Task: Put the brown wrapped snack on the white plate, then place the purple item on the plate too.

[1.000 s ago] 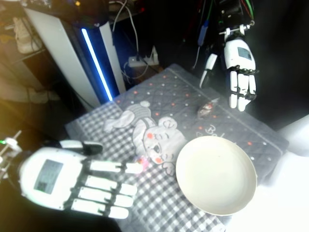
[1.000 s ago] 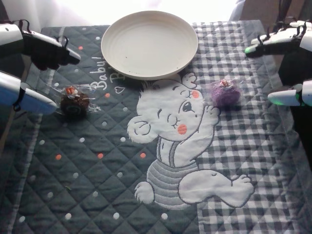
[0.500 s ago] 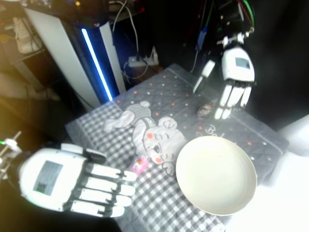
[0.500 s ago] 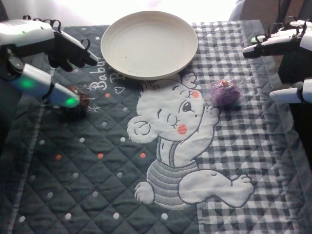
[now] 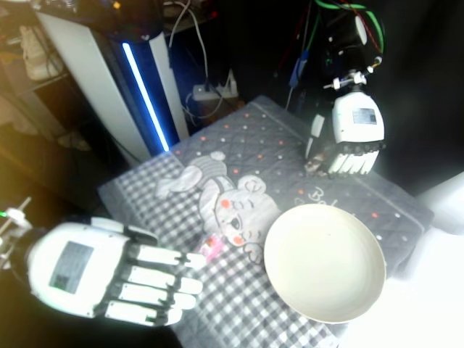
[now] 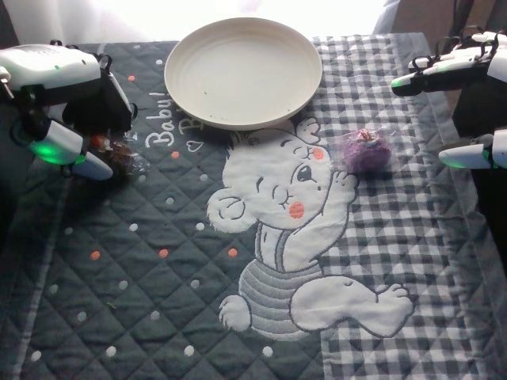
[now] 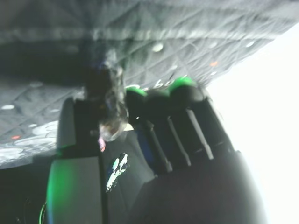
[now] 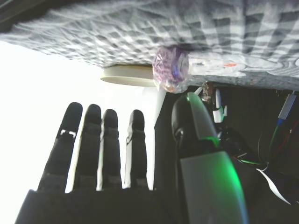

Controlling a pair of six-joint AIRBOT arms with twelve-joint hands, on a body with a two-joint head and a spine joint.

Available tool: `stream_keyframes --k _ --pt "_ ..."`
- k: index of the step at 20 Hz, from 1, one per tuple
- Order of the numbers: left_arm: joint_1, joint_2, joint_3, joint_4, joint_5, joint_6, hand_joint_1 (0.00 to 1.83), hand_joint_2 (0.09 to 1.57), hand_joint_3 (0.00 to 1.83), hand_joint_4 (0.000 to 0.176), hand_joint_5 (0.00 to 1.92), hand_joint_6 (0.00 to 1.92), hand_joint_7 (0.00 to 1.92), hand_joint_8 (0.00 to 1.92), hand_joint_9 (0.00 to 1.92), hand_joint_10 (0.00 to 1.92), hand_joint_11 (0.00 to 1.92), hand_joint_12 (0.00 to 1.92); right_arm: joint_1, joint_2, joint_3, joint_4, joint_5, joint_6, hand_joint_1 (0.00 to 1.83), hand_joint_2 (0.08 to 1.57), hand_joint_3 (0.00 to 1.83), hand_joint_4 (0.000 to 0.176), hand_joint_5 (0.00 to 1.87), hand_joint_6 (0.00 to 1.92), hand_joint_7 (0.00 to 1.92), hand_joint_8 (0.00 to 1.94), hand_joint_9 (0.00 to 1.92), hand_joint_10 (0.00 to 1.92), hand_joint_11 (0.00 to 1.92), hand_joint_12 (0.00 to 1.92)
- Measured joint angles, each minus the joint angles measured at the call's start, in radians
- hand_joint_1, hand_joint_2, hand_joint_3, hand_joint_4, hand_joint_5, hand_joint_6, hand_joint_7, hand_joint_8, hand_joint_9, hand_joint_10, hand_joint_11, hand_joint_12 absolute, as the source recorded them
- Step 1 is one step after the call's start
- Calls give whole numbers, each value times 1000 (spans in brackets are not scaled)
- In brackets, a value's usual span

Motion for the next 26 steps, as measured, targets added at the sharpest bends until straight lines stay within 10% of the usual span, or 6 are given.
stream_keyframes --k 7,8,11,12,15,26 --pt "-119 -98 114 -104 -90 0 1192 1028 0 0 1181 629 859 1420 845 1753 826 1918 0 -8 12 7 4 0 898 1130 0 66 464 4 344 2 323 3 36 741" --pt "-144 -138 151 -126 -122 1 1189 1023 0 0 953 1228 636 1821 817 1887 889 1920 0 -13 17 6 6 0 898 1127 0 74 467 5 348 4 336 8 51 747" --pt "-171 -256 264 -164 -133 2 1157 1009 0 0 1239 535 716 1915 912 1921 1111 1921 0 -27 26 6 10 2 953 1114 0 44 491 2 386 6 344 0 47 703" --pt "-176 -296 309 -180 -128 0 1129 998 0 62 1265 485 780 1711 882 1921 1046 1921 0 -36 35 4 15 4 995 1109 0 30 494 3 393 7 346 2 47 703" --pt "-189 -393 431 -188 -66 -9 908 838 0 0 724 6 813 253 700 794 496 1432 14 -68 65 8 28 19 1001 1114 0 24 499 2 411 2 348 1 56 652" --pt "-51 -93 133 -259 -149 -11 844 869 7 163 267 0 230 0 286 2 0 779 176 -122 85 -165 3 76 904 1002 0 72 399 0 340 0 291 1 0 763"
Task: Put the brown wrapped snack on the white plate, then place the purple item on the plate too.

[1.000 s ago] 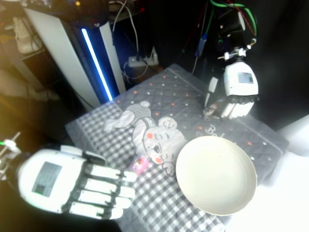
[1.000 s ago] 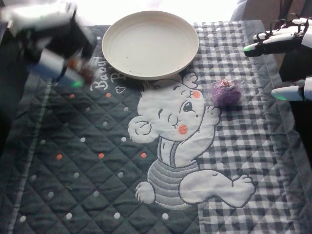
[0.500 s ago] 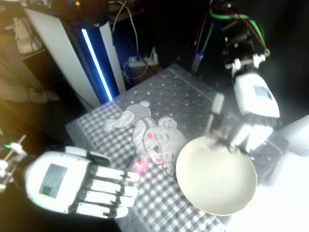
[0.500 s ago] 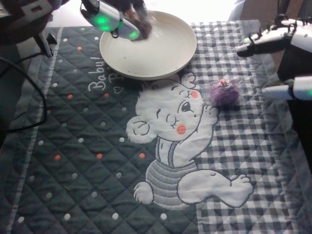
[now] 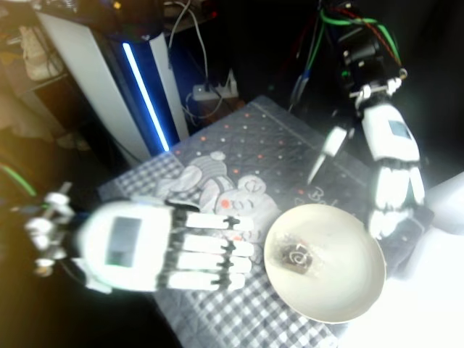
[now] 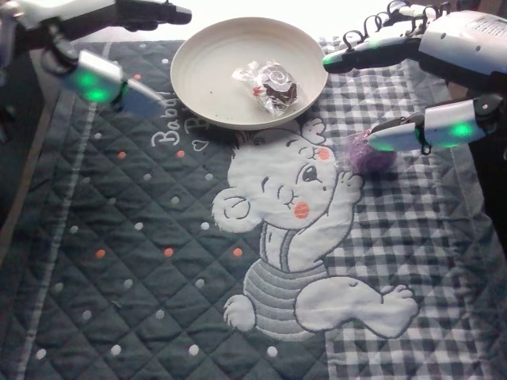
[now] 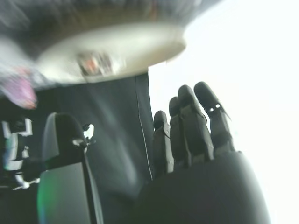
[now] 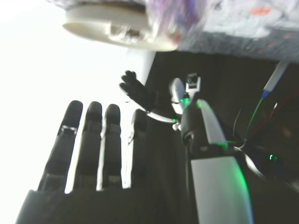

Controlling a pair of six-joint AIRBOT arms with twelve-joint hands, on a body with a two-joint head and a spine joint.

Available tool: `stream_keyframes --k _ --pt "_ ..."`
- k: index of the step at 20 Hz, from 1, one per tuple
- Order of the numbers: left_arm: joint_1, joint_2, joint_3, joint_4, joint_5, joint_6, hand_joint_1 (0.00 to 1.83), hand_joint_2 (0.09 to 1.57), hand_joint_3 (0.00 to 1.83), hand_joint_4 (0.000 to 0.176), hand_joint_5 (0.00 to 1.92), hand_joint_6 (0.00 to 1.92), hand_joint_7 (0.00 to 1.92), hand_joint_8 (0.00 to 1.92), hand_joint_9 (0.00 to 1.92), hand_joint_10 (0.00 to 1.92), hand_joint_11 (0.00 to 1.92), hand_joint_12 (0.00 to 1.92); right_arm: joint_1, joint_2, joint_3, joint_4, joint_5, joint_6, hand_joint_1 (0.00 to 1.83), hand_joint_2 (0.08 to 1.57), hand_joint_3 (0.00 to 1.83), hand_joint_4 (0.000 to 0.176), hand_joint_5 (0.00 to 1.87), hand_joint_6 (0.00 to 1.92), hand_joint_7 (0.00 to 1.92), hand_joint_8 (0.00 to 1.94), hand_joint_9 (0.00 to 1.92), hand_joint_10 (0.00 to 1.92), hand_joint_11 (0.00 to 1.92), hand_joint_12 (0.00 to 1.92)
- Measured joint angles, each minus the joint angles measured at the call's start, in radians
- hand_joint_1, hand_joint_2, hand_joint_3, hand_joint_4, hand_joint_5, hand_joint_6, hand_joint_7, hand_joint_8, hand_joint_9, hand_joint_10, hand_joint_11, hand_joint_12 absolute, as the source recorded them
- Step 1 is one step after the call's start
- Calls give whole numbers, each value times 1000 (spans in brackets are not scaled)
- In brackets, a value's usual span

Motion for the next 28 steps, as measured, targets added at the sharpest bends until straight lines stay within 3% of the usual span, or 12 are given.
stream_keyframes --k 4,7,8,10,11,12,13,14,16,21,24,28 --pt "90 128 -163 -78 -190 32 673 876 1 175 202 0 196 1 228 1 0 607 0 -7 10 -35 -57 5 970 963 0 116 461 2 416 1 506 17 184 1012" --pt "162 144 -210 -122 -244 52 660 894 2 174 168 4 171 2 171 2 0 412 0 -40 23 -69 -130 5 1073 946 0 63 540 2 580 10 693 53 286 1170" --pt "164 152 -217 -132 -270 53 696 905 3 176 176 5 168 1 140 1 0 348 0 -52 22 -103 -144 6 1093 946 0 23 585 5 659 31 805 136 353 1377" --pt "164 163 -220 -151 -310 53 706 903 0 172 187 3 180 2 149 4 0 444 0 -60 22 -121 -157 6 1104 960 0 29 635 5 726 94 523 1083 363 1649" --pt "164 166 -220 -163 -322 53 693 903 0 175 189 2 183 2 162 5 0 485 0 -64 23 -120 -169 6 1099 981 3 38 681 9 735 113 499 1139 350 1633" --pt "171 167 -221 -172 -328 53 691 900 0 176 193 3 189 3 166 6 0 494 0 -69 28 -121 -174 6 1108 992 1 18 732 5 695 343 510 1230 367 1685" --pt "180 167 -224 -175 -329 54 698 897 0 176 201 3 206 5 186 9 0 549 0 -76 35 -120 -177 6 1165 999 1 0 870 17 645 988 577 1525 473 1852" --pt "180 166 -225 -167 -324 53 708 891 0 176 206 2 222 5 205 10 0 612 0 -79 35 -121 -180 6 1242 1097 14 0 965 548 894 1235 798 1556 702 1845" --pt "193 166 -228 -180 -328 53 716 874 0 169 213 3 243 3 224 7 0 695 0 -90 39 -122 -182 6 1256 1144 2 0 966 730 922 1361 939 1557 867 1780" --pt "237 167 -231 -208 -322 54 710 861 0 141 259 6 295 5 274 8 0 727 0 -87 66 -50 -152 6 1373 1110 0 0 975 1000 1003 844 892 1236 711 1310" --pt "239 175 -235 -221 -324 53 708 857 0 131 271 2 297 4 291 6 0 757 121 -85 89 -40 -154 -31 1392 1064 0 0 1064 787 1172 470 995 1223 869 1284" --pt "241 176 -236 -231 -332 54 721 845 2 160 243 0 288 0 310 2 0 850 251 -157 169 -23 -111 -49 1399 1038 0 0 1138 593 1254 426 1025 1148 710 1366"
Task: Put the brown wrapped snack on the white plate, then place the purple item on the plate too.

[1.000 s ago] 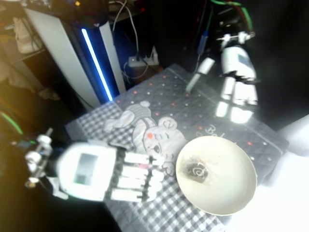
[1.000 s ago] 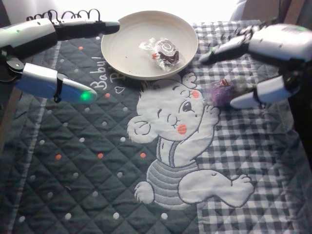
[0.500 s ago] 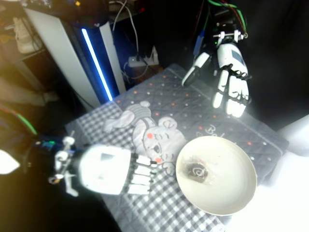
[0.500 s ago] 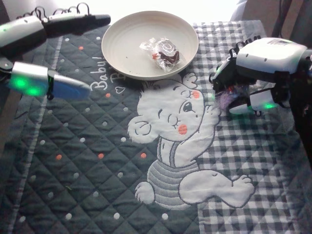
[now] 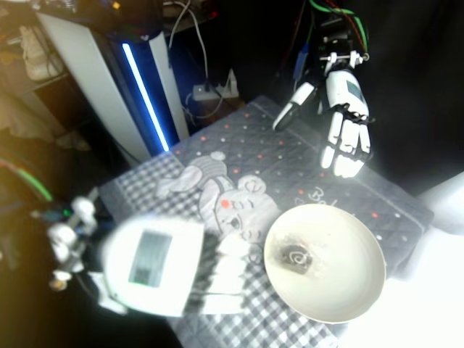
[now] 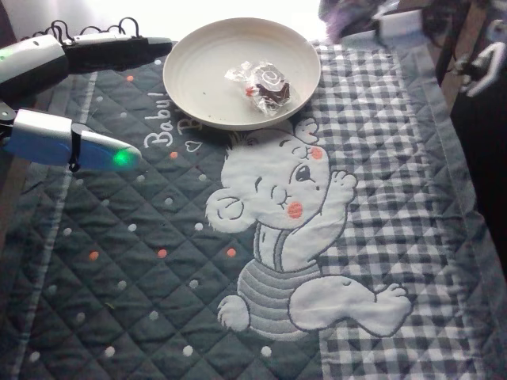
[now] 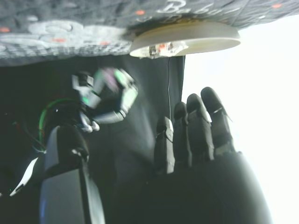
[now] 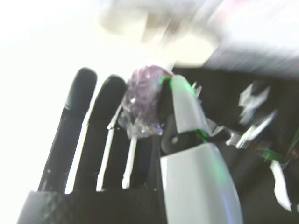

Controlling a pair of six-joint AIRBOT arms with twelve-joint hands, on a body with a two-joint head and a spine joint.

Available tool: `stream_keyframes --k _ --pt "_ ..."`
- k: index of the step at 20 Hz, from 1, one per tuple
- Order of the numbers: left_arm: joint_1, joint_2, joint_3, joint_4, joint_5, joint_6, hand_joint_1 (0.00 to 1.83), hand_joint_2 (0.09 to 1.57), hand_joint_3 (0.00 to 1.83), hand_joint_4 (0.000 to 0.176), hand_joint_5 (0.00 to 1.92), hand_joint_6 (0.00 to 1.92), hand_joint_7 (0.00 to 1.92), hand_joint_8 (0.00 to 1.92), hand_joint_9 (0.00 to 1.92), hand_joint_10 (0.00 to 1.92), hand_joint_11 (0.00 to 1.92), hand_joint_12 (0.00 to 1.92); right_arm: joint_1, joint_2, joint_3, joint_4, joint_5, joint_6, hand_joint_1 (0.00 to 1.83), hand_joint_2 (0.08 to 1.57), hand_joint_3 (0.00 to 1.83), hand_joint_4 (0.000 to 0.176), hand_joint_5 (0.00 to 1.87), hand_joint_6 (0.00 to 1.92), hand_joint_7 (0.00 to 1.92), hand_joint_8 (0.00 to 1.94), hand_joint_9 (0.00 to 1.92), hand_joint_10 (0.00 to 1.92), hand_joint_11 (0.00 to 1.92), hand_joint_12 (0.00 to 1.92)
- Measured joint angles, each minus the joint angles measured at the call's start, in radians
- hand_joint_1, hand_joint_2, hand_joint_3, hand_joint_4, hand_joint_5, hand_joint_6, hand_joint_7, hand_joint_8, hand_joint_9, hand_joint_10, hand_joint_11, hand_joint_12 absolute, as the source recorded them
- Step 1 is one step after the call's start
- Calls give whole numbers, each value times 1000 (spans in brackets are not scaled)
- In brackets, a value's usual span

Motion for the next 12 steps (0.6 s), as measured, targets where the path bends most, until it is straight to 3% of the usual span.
stream_keyframes --k 1,2,4,5,6,7,8,9,10,11,12 --pt "4 0 1 -5 -1 0 715 864 6 155 245 1 295 1 306 0 0 787 13 -55 41 -23 -35 -2 1298 1013 0 0 1216 527 1272 520 1031 1081 738 1550" --pt "4 0 1 -5 1 0 708 873 8 146 252 3 310 7 315 4 0 775 26 -96 66 -33 -69 -2 1274 1011 0 17 1201 591 1288 482 1069 976 749 1512" --pt "4 -4 3 -3 -1 0 709 874 3 140 265 5 313 3 312 1 0 760 67 -193 141 -40 -142 -2 1264 1025 0 16 1137 774 1302 372 1123 823 836 1382" --pt "4 -6 6 -3 0 0 716 883 3 133 268 4 334 7 330 6 0 823 83 -215 163 -39 -158 -2 1269 1045 6 0 1070 710 1222 690 1088 699 713 1391" --pt "3 -11 16 -1 1 0 712 890 3 144 281 5 343 6 337 6 0 871 104 -241 192 -39 -174 -2 1078 965 0 0 733 210 888 370 831 488 356 1364" --pt "-3 -17 24 -1 11 0 735 886 0 125 325 12 367 9 366 14 0 946 112 -261 216 -37 -186 -2 956 927 0 31 532 42 704 128 703 293 240 1266" --pt "-9 -21 27 -2 12 1 739 880 0 110 366 17 390 12 392 21 0 1023 117 -279 234 -37 -206 -2 843 903 0 84 355 8 527 25 603 138 183 1202" --pt "-18 -25 29 10 15 0 762 878 0 73 428 38 414 19 396 21 0 1040 117 -295 246 -42 -241 -2 734 871 0 135 147 1 306 4 441 41 132 1178" --pt "-23 -31 31 11 10 1 752 873 0 52 463 39 418 14 385 14 0 1092 117 -303 252 -45 -259 0 671 852 0 161 29 0 182 1 327 8 63 1152" --pt "-26 -37 31 18 7 0 764 879 0 47 464 27 411 7 380 9 0 1119 117 -305 252 -45 -267 2 637 838 0 173 5 0 124 0 289 2 44 1190" --pt "-26 -37 31 22 5 0 802 885 1 24 462 16 411 4 370 5 0 1102 117 -304 252 -44 -263 5 636 820 0 175 0 0 106 0 275 0 8 1224"
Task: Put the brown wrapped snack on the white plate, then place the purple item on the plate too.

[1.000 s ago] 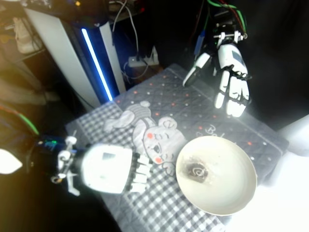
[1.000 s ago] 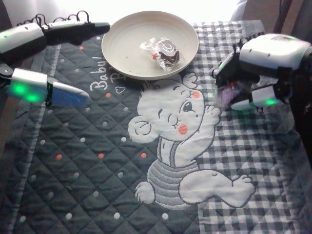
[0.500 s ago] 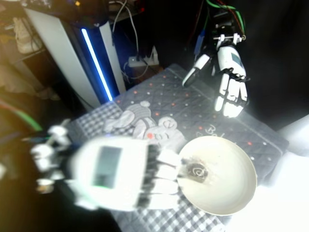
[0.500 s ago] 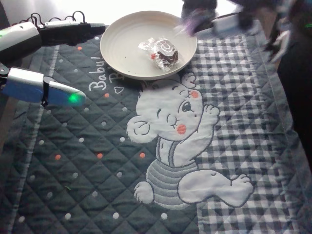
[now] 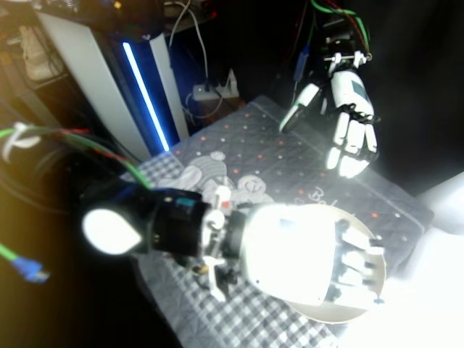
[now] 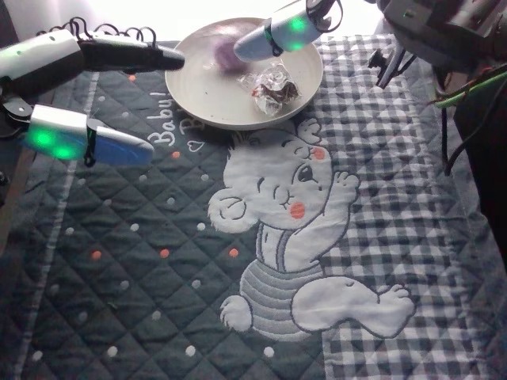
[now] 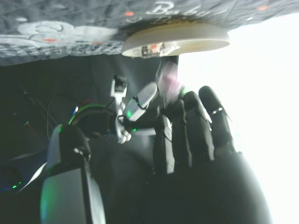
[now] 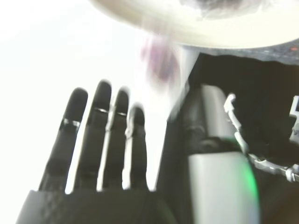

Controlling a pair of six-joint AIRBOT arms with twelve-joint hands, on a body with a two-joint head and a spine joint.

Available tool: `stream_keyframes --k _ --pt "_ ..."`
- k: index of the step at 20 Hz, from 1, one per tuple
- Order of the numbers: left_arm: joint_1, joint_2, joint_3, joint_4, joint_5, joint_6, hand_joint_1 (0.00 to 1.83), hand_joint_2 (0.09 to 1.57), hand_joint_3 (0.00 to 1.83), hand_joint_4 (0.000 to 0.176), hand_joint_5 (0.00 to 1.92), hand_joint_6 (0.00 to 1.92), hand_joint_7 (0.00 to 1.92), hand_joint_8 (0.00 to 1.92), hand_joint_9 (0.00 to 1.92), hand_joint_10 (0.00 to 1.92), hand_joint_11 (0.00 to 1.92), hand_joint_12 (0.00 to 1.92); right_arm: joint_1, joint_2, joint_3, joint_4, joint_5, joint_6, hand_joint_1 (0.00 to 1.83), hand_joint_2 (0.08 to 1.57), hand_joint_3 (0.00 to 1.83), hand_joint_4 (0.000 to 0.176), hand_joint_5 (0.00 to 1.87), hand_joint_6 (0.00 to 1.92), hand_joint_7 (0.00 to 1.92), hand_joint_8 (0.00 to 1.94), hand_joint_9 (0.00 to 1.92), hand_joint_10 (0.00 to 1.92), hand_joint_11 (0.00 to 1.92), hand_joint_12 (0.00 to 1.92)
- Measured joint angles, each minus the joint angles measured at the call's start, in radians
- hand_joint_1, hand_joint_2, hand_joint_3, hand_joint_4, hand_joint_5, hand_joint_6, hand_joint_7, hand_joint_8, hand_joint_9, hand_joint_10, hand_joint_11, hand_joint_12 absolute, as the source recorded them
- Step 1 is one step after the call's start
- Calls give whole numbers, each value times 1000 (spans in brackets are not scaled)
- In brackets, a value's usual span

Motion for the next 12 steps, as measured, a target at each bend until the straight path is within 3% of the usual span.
stream_keyframes --k 1,2,3,5,6,7,8,9,11,12 --pt "6 0 0 -8 -10 0 772 891 3 11 439 4 393 0 370 4 0 1097 0 4 1 1 5 10 643 822 0 176 0 0 97 0 269 0 1 1245" --pt "14 5 -5 -27 -19 -1 756 886 1 0 438 2 395 1 395 12 0 1126 0 7 -1 1 11 18 644 832 4 176 0 0 44 6 138 16 0 703" --pt "23 11 -12 -39 -29 0 787 877 0 0 444 3 413 6 420 19 0 1179 0 21 -18 3 14 24 646 834 2 176 0 0 10 10 35 51 0 187" --pt "60 39 -42 -85 -82 0 741 891 2 69 382 0 419 2 427 9 0 1159 -1 83 -103 66 81 27 629 823 0 176 0 0 0 0 0 1 7 74" --pt "87 56 -64 -137 -131 0 764 895 2 53 359 0 372 0 382 2 0 1093 0 142 -172 76 160 28 659 831 0 176 0 0 0 0 0 0 1 44" --pt "104 67 -79 -163 -164 0 784 912 4 30 298 1 293 2 266 4 0 787 0 172 -203 84 201 29 725 821 0 176 0 0 0 0 0 0 0 8" --pt "144 98 -109 -208 -246 3 773 904 0 45 228 2 238 3 213 3 0 620 -24 234 -269 137 308 31 702 792 0 176 0 0 7 2 0 0 0 1" --pt "176 111 -127 -249 -313 3 806 887 0 73 233 6 236 4 198 1 0 528 -65 275 -307 198 402 32 701 762 0 176 0 0 21 7 0 0 0 0" --pt "229 124 -147 -338 -437 3 878 903 4 96 161 0 164 0 162 0 0 442 -174 343 -371 298 538 26 805 804 1 176 0 0 10 1 0 0 0 0" --pt "260 125 -163 -390 -514 -4 758 943 4 107 43 0 101 0 131 0 0 541 -233 379 -418 356 587 4 866 839 15 176 0 0 33 10 0 0 0 0"
